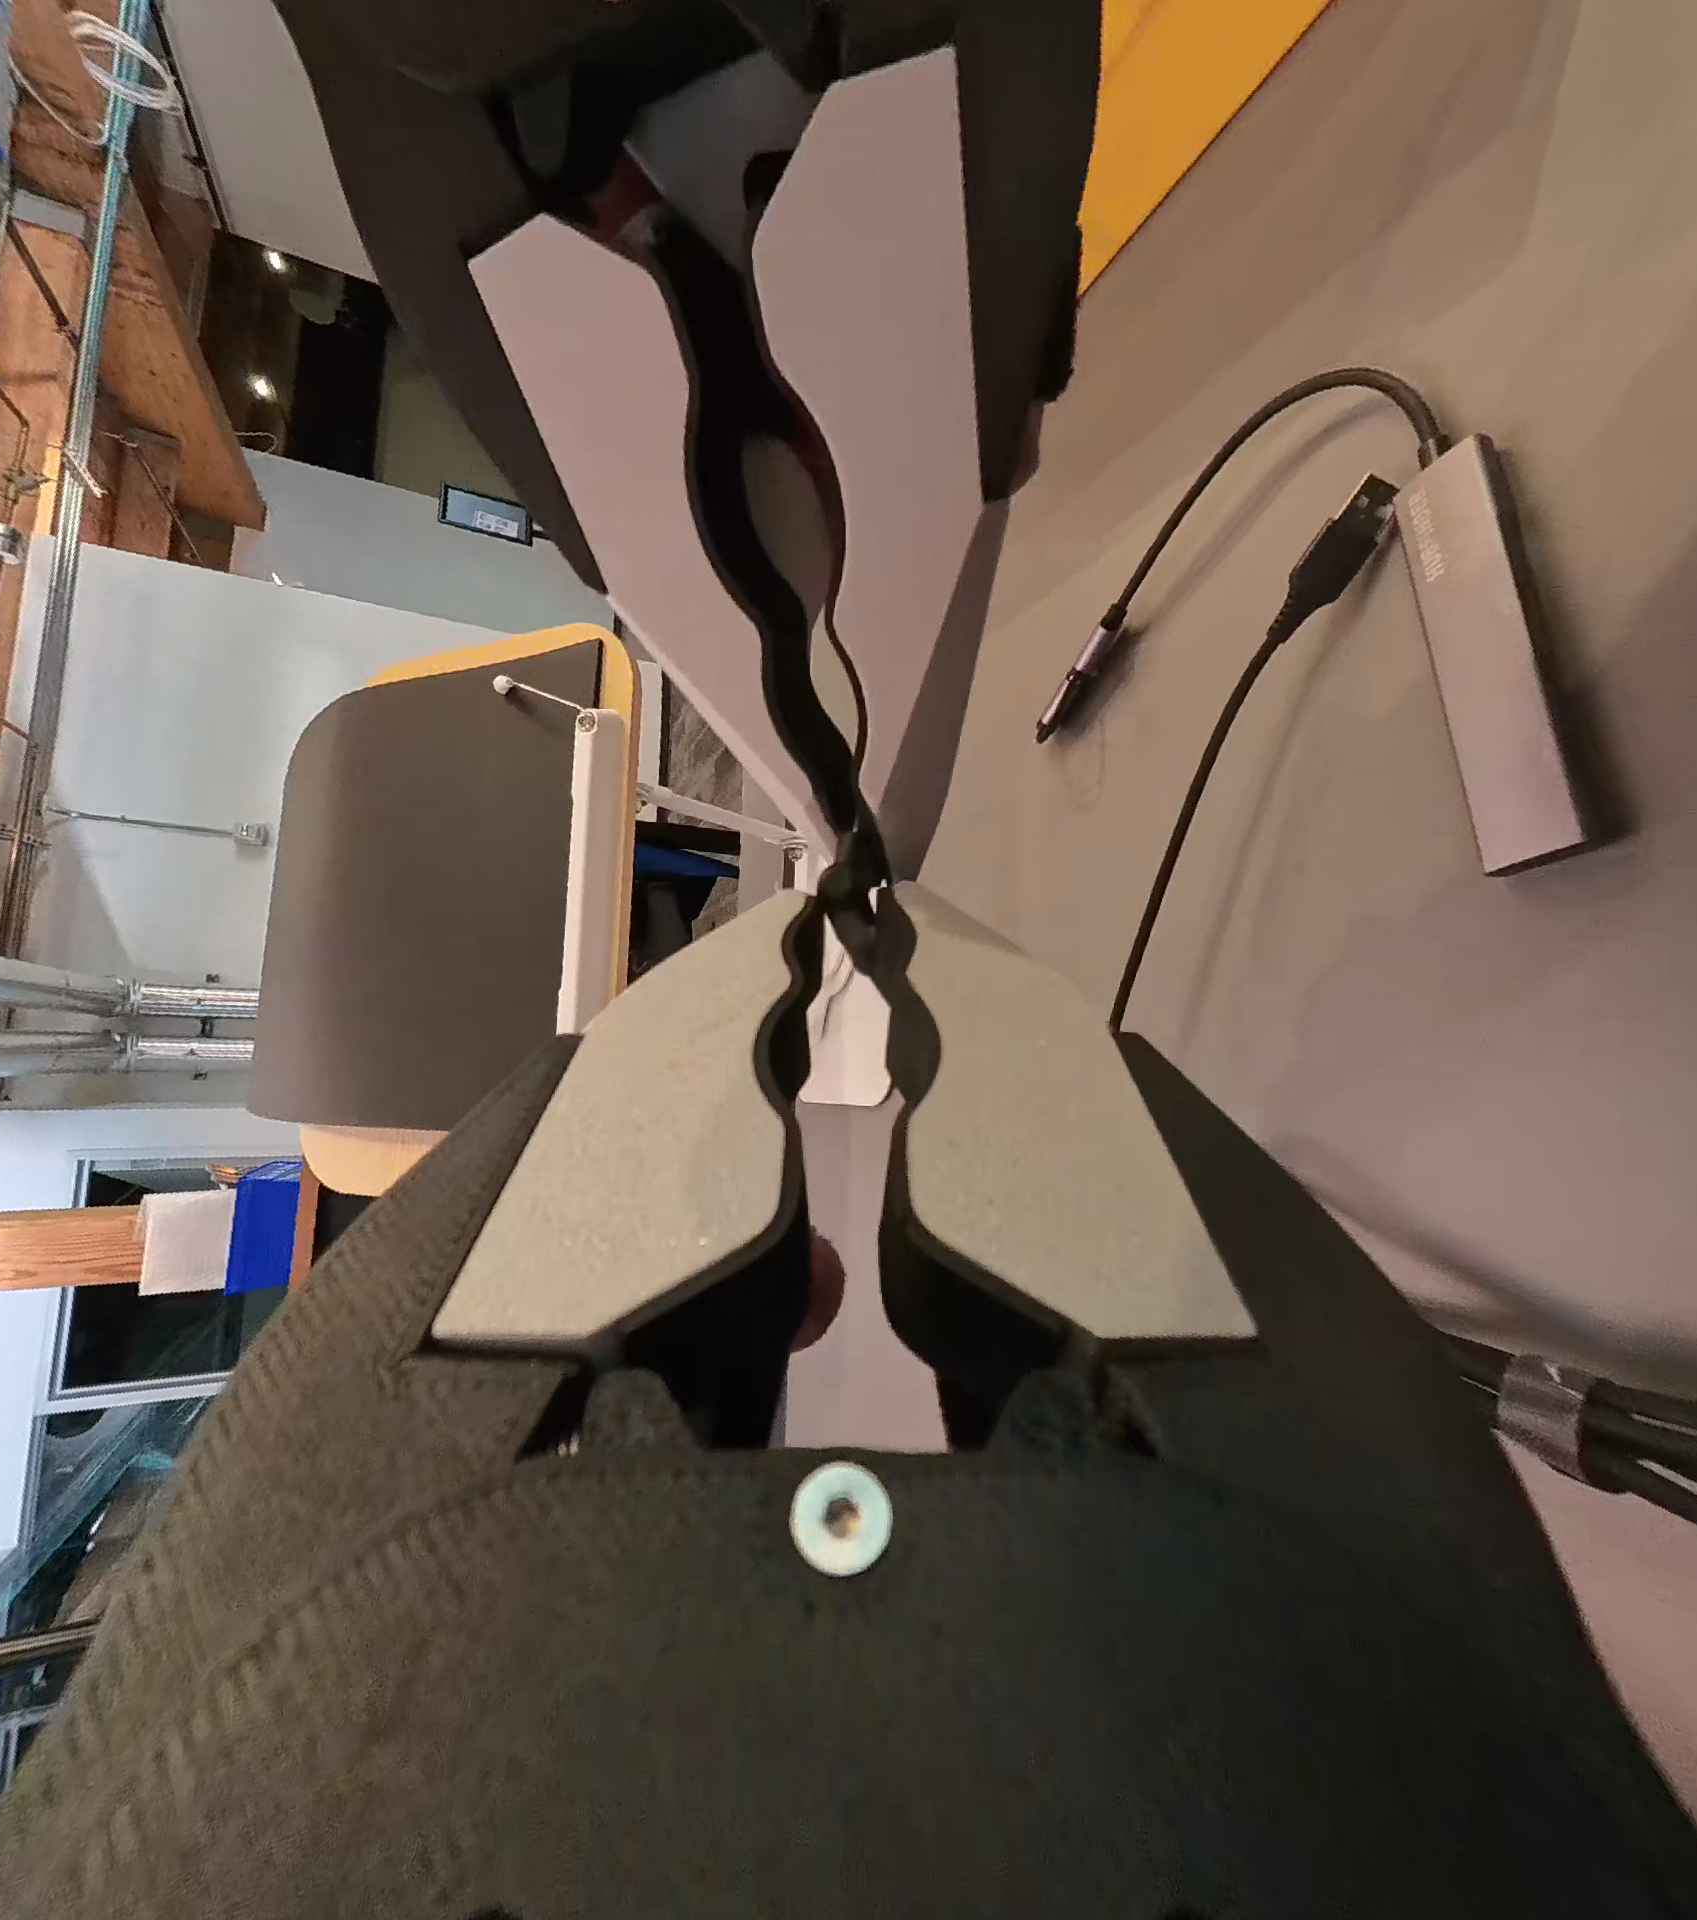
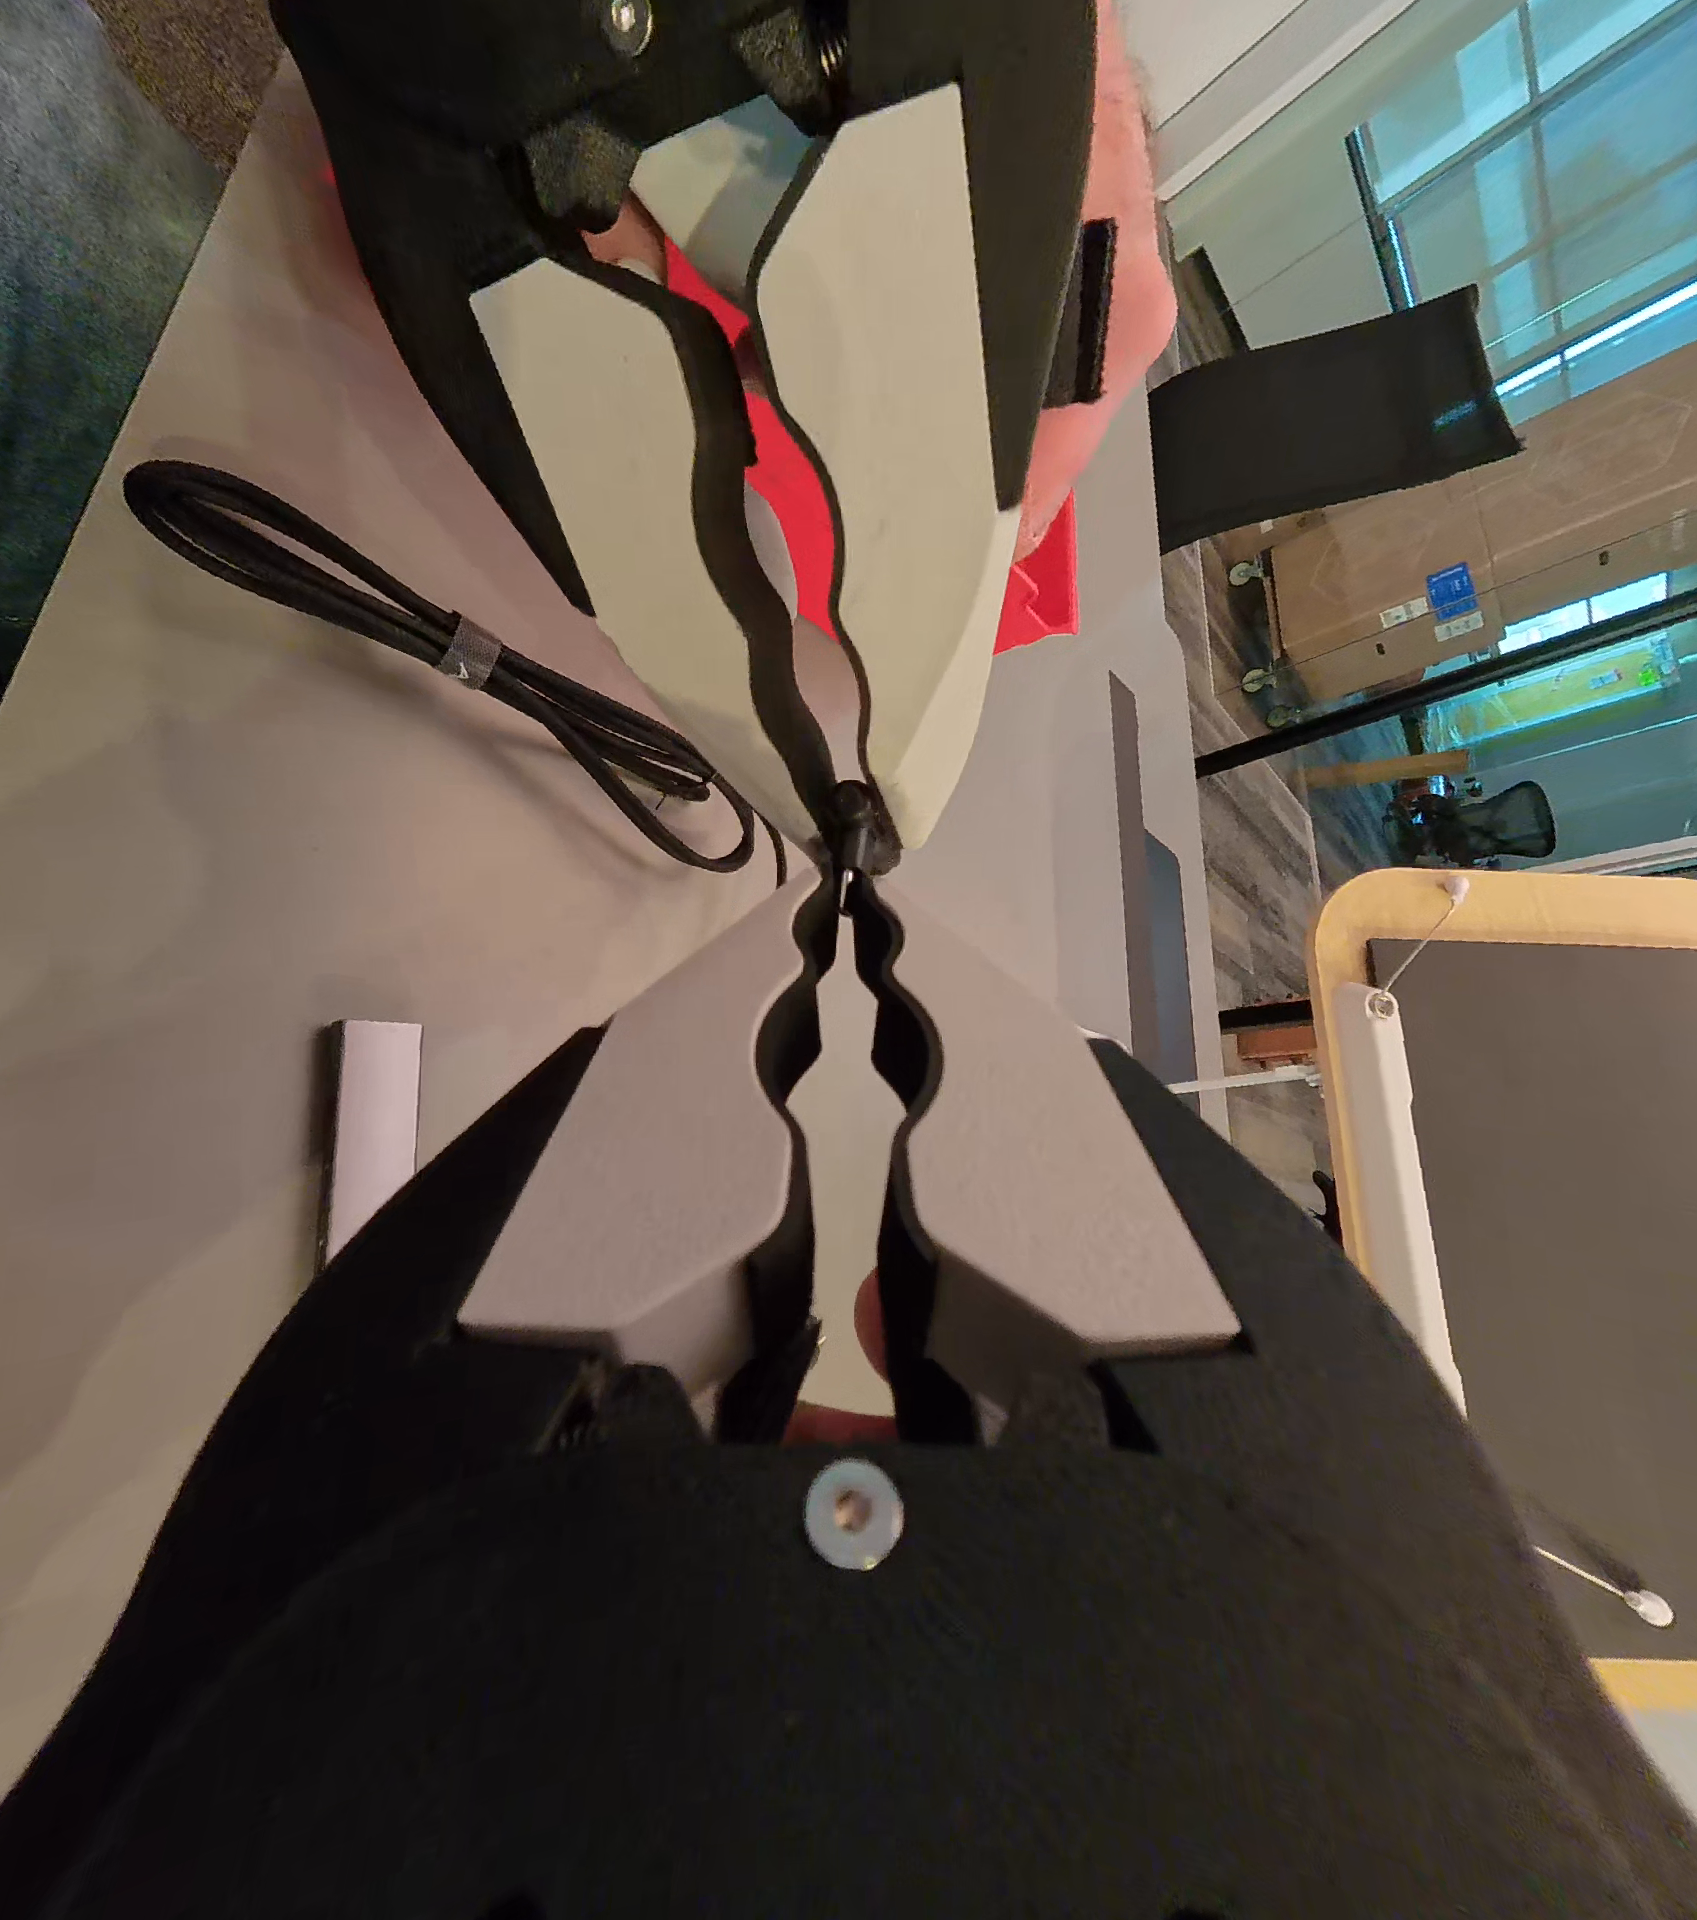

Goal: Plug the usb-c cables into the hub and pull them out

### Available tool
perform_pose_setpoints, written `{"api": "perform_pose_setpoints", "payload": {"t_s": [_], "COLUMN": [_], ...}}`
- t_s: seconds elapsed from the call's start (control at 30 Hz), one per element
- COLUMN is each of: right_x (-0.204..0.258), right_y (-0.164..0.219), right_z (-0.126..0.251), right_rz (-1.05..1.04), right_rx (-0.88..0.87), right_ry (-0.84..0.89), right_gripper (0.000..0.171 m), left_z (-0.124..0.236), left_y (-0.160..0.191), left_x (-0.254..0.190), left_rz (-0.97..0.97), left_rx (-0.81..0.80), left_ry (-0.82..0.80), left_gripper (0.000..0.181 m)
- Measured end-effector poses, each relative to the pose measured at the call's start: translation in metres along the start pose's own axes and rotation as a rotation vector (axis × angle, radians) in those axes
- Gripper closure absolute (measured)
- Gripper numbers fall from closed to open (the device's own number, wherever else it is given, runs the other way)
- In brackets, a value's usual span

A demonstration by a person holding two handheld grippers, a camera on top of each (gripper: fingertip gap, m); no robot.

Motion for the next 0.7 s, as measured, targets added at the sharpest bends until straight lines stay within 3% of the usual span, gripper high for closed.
{"api": "perform_pose_setpoints", "payload": {"t_s": [0.7], "right_x": [0.006], "right_y": [-0.015], "right_z": [0.021], "right_rz": [-0.051], "right_rx": [-0.342], "right_ry": [-0.098], "right_gripper": [0.171], "left_z": [0.016], "left_y": [-0.024], "left_x": [0.012], "left_rz": [0.279], "left_rx": [-0.201], "left_ry": [0.133], "left_gripper": [0.174]}}
Point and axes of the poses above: each gripper's, where its closed fingertips meet, z back along the fingers, y out of its underside, x = y × z across the jaws, the point moved 3 cm from there along z, back along the fingers, and after that the axes turned 10 degrees about -y, right-handed, at the moved point
